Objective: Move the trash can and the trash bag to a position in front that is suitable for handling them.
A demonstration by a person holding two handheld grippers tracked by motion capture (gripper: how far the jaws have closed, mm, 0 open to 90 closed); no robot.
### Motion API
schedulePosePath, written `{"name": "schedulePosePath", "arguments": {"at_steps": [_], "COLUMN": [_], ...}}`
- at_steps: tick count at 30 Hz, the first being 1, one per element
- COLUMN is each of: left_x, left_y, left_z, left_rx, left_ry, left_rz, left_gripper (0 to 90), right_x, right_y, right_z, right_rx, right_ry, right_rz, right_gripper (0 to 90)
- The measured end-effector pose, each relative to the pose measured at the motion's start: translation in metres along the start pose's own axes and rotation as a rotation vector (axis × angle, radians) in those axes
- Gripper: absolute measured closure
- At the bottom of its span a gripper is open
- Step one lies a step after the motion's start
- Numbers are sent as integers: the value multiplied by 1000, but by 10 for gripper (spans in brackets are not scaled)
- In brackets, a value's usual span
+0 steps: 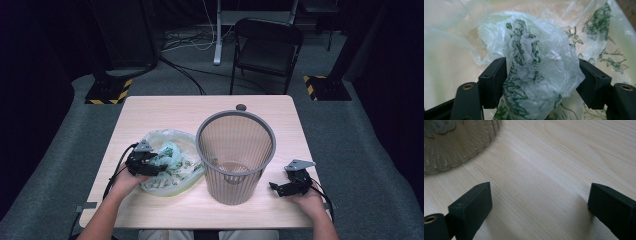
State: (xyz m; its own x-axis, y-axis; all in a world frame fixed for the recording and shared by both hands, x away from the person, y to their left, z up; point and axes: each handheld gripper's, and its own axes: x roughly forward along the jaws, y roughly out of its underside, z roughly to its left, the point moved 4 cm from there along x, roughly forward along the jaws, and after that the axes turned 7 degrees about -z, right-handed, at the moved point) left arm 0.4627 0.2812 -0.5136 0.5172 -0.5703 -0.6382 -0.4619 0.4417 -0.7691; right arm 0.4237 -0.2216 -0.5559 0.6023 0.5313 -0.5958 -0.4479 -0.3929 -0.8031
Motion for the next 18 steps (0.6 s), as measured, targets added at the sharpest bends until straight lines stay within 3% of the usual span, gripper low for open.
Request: {"name": "schedulePosePath", "arguments": {"at_steps": [5,10,13,16,18], "left_x": [8,12,12,14,14], "left_y": [6,10,12,14,16], "left_z": [-2,-4,-4,-5,-5], "left_rx": [28,59,66,73,75], "left_ry": [16,24,30,37,39], "left_rz": [27,60,61,72,82], "left_gripper": [289,293,293,294,296], "right_x": [-2,-4,-7,-13,-19], "right_y": [0,0,0,-4,-10], "right_z": [3,5,4,4,2], "right_rx": [-4,-5,5,35,50], "right_ry": [-11,-11,-2,-2,23], "right_rz": [-18,-13,-1,-22,-27], "right_gripper": [149,181,181,175,150]}}
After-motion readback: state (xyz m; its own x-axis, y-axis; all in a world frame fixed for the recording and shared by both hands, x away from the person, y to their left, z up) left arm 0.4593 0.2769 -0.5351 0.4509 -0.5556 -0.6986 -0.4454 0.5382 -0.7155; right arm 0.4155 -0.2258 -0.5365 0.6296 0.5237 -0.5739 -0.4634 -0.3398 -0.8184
